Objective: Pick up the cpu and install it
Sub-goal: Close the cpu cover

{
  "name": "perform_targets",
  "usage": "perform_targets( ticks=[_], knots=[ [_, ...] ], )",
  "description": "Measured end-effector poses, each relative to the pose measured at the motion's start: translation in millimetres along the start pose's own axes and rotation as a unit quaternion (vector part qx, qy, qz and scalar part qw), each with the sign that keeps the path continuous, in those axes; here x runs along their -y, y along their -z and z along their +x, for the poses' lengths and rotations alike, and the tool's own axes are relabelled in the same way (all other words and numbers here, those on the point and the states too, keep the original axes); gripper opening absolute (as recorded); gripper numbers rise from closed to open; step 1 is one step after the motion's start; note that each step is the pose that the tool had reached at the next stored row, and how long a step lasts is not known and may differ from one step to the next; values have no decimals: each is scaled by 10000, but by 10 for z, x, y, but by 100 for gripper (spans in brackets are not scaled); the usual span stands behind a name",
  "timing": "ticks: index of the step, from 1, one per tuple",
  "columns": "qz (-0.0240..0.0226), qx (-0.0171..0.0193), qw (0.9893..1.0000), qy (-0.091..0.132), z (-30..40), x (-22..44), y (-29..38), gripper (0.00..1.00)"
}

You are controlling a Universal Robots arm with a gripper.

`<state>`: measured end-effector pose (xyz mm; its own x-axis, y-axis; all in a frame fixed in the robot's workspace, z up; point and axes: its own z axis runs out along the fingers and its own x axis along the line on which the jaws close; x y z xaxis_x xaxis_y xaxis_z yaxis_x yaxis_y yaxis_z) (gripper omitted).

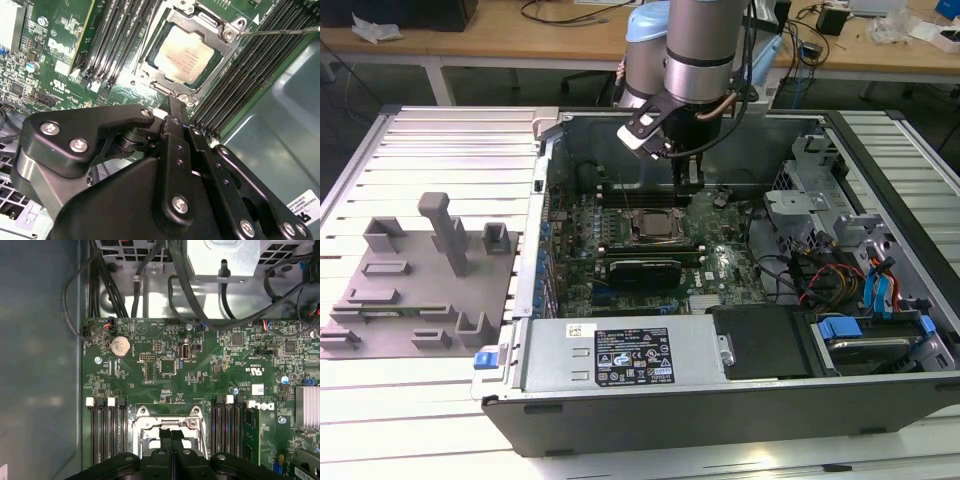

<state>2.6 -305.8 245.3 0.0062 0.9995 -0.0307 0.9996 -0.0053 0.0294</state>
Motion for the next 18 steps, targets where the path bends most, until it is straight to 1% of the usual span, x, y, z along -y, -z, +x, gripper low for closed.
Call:
perform_targets(
  ticks=[6,7,11,12,13,16,17,18],
  knots=[
    [1,2,10000,0,-24,76,-37,11],
    [0,1,10000,-1,-34,107,-48,11],
    [1,2,10000,-1,-55,190,-70,11],
    [1,3,10000,-1,-57,226,-75,11],
    [1,3,10000,0,-57,236,-75,11],
    [1,2,10000,1,-56,237,-76,11],
    [-1,0,10000,54,-56,237,-77,11],
    [-5,-3,9999,152,-56,237,-77,11]
  ],
)
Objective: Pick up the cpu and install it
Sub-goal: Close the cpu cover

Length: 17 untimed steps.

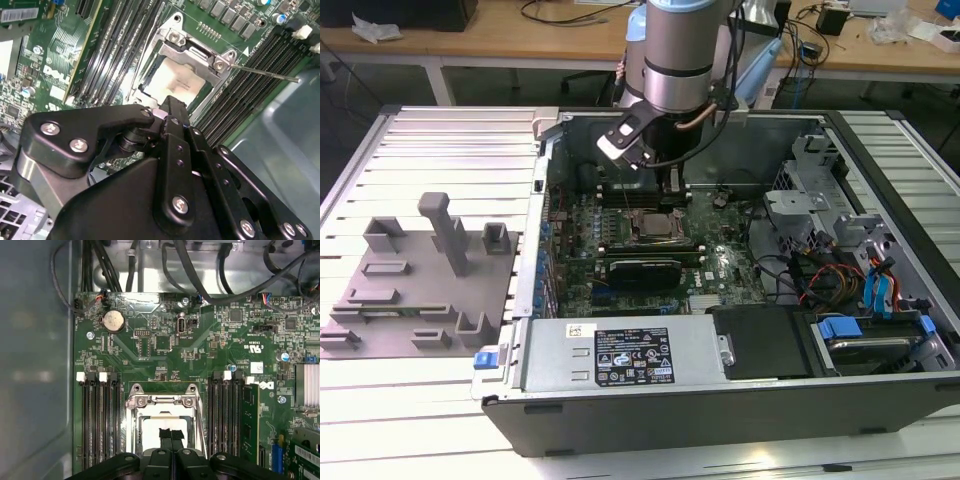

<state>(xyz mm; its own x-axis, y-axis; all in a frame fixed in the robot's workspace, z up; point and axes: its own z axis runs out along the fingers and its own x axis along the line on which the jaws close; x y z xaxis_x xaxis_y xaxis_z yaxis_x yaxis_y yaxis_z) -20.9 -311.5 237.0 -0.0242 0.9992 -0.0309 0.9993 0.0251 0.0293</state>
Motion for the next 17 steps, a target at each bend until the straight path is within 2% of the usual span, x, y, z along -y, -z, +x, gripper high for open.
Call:
perform_targets(
  ticks=[3,4,6,8,10,13,15,16,17],
  knots=[
    [-8,-7,9997,249,0,0,0,11],
    [-12,-11,9992,389,0,0,0,11],
    [-20,-19,9978,662,0,0,-1,11],
    [-25,-24,9966,820,0,0,-1,11],
    [-32,-30,9946,1033,0,0,-1,11],
    [-41,-38,9913,1315,0,0,-1,11],
    [-47,-44,9885,1509,0,0,-1,11],
    [-53,-50,9853,1710,0,0,-1,11],
    [-57,-54,9826,1856,0,1,-1,11]
  ],
)
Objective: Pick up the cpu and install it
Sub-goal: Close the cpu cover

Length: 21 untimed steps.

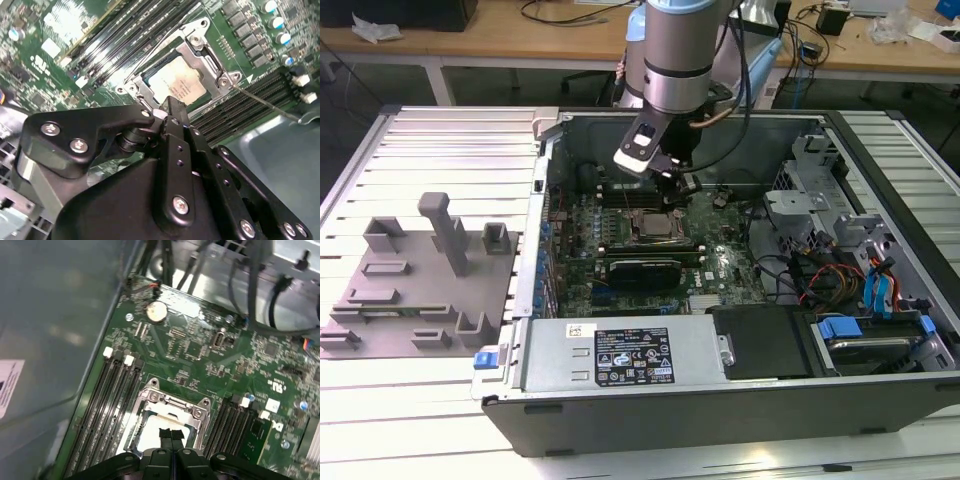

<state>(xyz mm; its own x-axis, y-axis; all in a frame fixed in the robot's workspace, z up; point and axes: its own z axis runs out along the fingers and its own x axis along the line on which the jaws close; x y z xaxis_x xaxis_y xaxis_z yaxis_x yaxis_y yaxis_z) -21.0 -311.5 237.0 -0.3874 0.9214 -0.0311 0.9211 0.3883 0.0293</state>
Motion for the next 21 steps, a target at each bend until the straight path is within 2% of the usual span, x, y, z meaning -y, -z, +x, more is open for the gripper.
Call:
perform_targets(
  ticks=[4,8,10,11,12,14,15,16,17,19,20,21],
  knots=[
    [-10,-10,9995,321,0,0,0,11],
    [-20,-19,9979,645,0,1,0,11],
    [-28,-26,9960,896,1,2,0,11],
    [-33,-31,9944,1054,1,2,0,11],
    [-36,-34,9934,1147,1,2,0,11],
    [-45,-43,9895,1443,1,2,0,11],
    [-47,-45,9883,1527,1,2,0,11],
    [-52,-49,9860,1666,1,2,0,11],
    [-58,-54,9827,1852,1,2,0,11],
    [-67,-63,9767,2146,1,2,-1,11],
    [-73,-69,9724,2331,1,2,-3,11],
    [-76,-72,9697,2442,1,2,-4,11]
  ],
)
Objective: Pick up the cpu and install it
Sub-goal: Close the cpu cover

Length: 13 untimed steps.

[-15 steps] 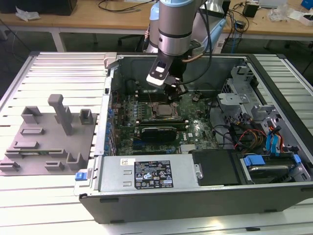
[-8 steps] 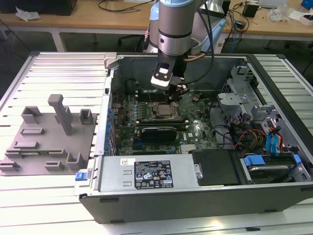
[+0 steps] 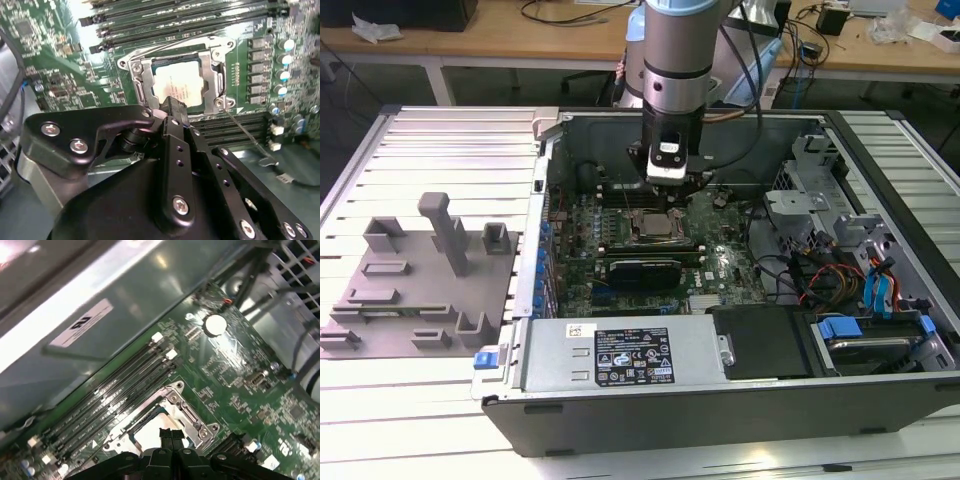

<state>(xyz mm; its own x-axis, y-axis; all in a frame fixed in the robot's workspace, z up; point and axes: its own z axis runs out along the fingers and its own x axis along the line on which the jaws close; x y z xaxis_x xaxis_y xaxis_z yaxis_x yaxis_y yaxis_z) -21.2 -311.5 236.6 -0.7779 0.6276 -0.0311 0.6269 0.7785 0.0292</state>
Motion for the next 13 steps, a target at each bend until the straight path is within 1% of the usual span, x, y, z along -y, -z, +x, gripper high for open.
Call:
perform_targets(
  ticks=[1,3,4,7,9,10,12,13],
  knots=[
    [-3,-3,10000,96,0,0,-1,11],
    [-11,-10,9995,321,0,1,-6,11],
    [-13,-13,9990,452,0,1,-8,11],
    [-23,-22,9973,738,1,1,-17,11],
    [-30,-28,9954,957,1,1,-22,11],
    [-34,-32,9941,1087,1,1,-24,11],
    [-38,-37,9920,1260,1,1,-26,11],
    [-41,-39,9907,1360,1,1,-27,11]
  ],
)
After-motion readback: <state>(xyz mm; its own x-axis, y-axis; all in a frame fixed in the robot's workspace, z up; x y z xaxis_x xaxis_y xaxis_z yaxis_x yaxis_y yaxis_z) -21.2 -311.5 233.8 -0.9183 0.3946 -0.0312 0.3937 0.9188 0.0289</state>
